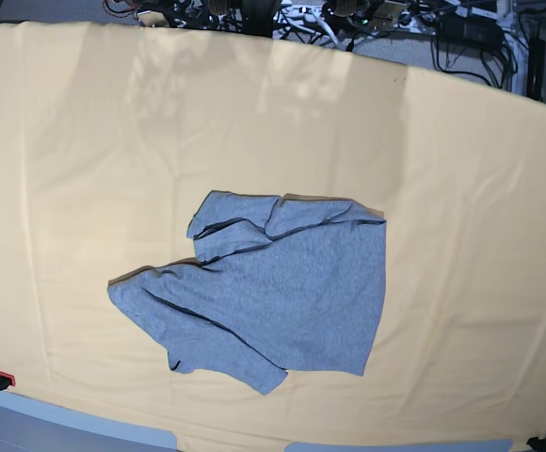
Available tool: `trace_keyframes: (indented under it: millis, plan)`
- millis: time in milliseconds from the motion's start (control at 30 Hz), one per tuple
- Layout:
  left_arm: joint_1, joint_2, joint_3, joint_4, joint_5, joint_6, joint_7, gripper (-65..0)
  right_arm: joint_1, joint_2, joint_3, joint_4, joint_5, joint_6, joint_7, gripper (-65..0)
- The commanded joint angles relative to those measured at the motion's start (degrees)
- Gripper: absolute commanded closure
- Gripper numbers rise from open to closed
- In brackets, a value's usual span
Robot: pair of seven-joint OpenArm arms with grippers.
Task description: Layout the t-shirt on the table in an organized manner, then fold the t-shirt properly
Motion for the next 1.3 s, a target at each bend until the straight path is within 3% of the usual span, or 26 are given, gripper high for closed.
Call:
trace_keyframes:
  millis: [0,200,400,833,1100,1267]
  plan:
    - [-0.1,-0.1,0.0,0.3,0.3,-0.5,-0.6,0.0,1.4,0.5,-0.1,1.0,0.0,0.4,0.4,0.0]
    - [-0.1,-0.2,0.0,0.4,0.3,-0.5,-0.6,0.0,1.4,0.5,-0.1,1.0,0.0,1.0,0.4,0.0]
    - [-0.1,-0.2,0.0,0.4,0.3,-0.5,-0.6,0.0,1.4,0.5,-0.1,1.0,0.0,4.3,0.4,0.0]
    - [0.1,-0.2,0.0,2.0,0.3,-0.5,0.3,0.0,1.4,0.7,-0.1,3.3,0.0,4.2,0.4,0.0]
    - [5.0,-0.2,0.0,11.5,0.3,0.4,11.8,0.0,-2.8,0.9,-0.1,11.7,0.0,4.2,-13.9,0.0]
    - [10.6,-1.4,0.0,17.2,0.3,0.3,13.2,0.0,-9.4,1.5,-0.1,17.4,0.0,5.5,-16.6,0.0]
